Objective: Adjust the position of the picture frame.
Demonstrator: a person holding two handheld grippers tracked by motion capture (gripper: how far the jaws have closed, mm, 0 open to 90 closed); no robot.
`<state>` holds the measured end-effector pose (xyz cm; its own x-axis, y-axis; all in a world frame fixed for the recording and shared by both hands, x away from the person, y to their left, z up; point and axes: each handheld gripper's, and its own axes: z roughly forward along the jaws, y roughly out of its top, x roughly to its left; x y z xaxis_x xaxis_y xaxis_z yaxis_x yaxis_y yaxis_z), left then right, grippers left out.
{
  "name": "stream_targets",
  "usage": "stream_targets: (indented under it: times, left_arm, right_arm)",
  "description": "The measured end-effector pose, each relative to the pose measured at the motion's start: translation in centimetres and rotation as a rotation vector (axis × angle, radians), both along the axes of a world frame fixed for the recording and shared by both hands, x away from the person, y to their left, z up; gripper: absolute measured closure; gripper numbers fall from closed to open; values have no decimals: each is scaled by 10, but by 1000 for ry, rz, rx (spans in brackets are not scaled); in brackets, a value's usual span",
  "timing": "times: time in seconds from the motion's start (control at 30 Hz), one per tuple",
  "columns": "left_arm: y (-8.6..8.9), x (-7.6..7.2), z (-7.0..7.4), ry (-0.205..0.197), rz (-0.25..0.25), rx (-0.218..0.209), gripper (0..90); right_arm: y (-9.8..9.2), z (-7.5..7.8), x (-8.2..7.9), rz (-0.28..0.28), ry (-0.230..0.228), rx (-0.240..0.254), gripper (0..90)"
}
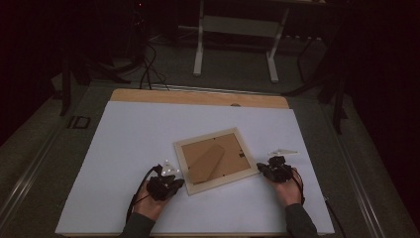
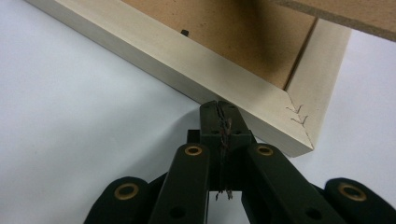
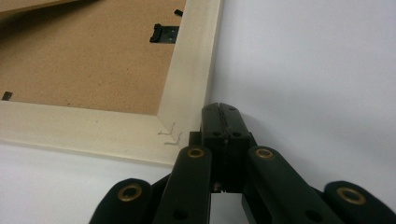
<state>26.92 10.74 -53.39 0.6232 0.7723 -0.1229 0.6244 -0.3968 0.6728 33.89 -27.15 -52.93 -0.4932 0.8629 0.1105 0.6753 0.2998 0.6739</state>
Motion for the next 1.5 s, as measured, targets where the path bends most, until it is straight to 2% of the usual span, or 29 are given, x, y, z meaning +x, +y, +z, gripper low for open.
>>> stream_targets:
  times: [0.3,0.8,1.1,1.5]
  left_arm:
    - [-1,4,-1,-8,17,-3,900]
    - [2,12,-1,-25,45,6,900]
    - [10,18,-2,-39,88,1,900]
    - [21,19,-2,-35,127,2,900]
  right_arm:
    - [-1,0,-3,-3,-5,-4,900]
    - [-1,-2,-10,-25,-13,22,900]
    - [7,-3,-15,-1,-24,14,900]
    - [16,-3,-18,21,-23,20,900]
